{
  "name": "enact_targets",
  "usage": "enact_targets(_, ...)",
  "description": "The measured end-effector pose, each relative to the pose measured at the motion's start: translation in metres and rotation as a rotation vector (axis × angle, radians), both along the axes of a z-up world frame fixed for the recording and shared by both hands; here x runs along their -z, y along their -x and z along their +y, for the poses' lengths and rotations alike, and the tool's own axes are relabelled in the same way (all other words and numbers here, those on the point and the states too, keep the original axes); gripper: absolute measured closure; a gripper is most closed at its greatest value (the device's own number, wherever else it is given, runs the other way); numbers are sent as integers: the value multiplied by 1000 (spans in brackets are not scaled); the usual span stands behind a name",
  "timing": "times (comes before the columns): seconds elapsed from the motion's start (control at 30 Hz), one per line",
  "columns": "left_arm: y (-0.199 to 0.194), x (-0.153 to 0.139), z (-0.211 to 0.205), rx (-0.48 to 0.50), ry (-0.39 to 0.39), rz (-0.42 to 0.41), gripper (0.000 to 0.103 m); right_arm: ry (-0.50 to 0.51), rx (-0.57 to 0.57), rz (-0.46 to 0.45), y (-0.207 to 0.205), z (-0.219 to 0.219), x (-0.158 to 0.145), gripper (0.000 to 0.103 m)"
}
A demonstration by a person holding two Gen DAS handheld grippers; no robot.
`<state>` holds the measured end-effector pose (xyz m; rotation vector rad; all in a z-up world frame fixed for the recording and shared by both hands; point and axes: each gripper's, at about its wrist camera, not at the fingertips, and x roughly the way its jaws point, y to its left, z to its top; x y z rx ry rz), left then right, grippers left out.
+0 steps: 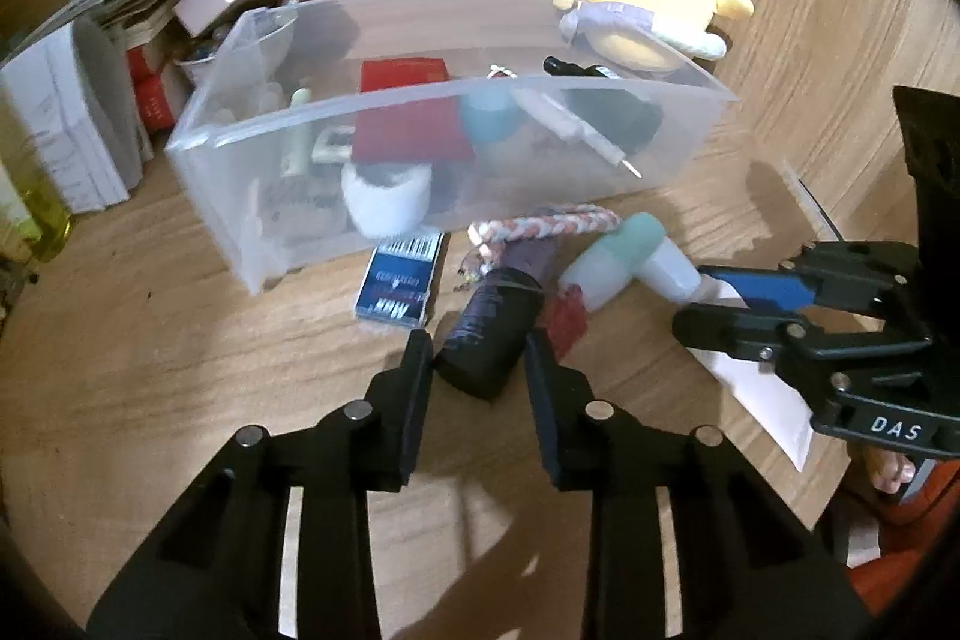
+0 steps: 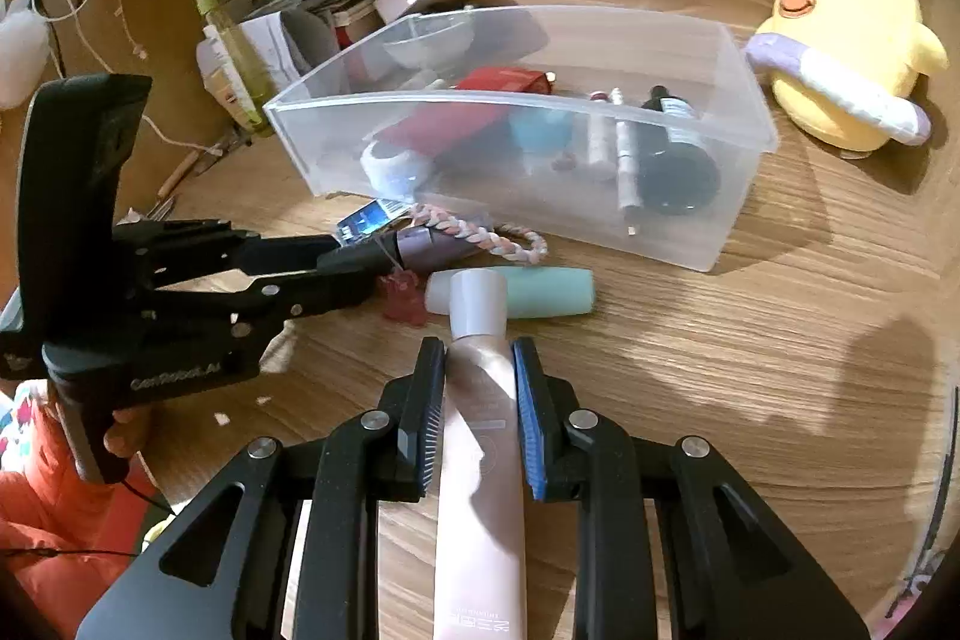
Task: Organize objects
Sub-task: 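Grasp the black purple-capped bottle with the left tool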
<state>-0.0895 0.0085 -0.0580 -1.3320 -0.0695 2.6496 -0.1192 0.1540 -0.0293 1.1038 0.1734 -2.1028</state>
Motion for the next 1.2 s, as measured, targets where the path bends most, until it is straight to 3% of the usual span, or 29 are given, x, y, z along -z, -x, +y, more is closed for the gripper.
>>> enact_targets(0.2, -22, -1, -16, -39, -28, -14, 74, 11, -83, -3, -16, -20, -1, 82)
enact_targets(0.5, -51, 0, -34, -76, -58, -26, 75, -69, -188, 15, -31, -62, 10, 82)
enact_targets(0.67, -61, 5, -45, -92, -64, -57, 76, -72, -128, 8, -14, -59, 11, 82)
enact_targets(0.87, -63, -5, -51, -102, -57, -22, 75, -69, -28, 2, 7, -47, 11, 82)
enact_targets(1.0, -48, -11, -43, -65, -67, -2, 55, -60, 17, 13, 11, -40, 6, 82)
enact_targets(1.2, -19, 0, -20, -10, 5, -16, 54, -52, 58, 10, 15, -30, 2, 82)
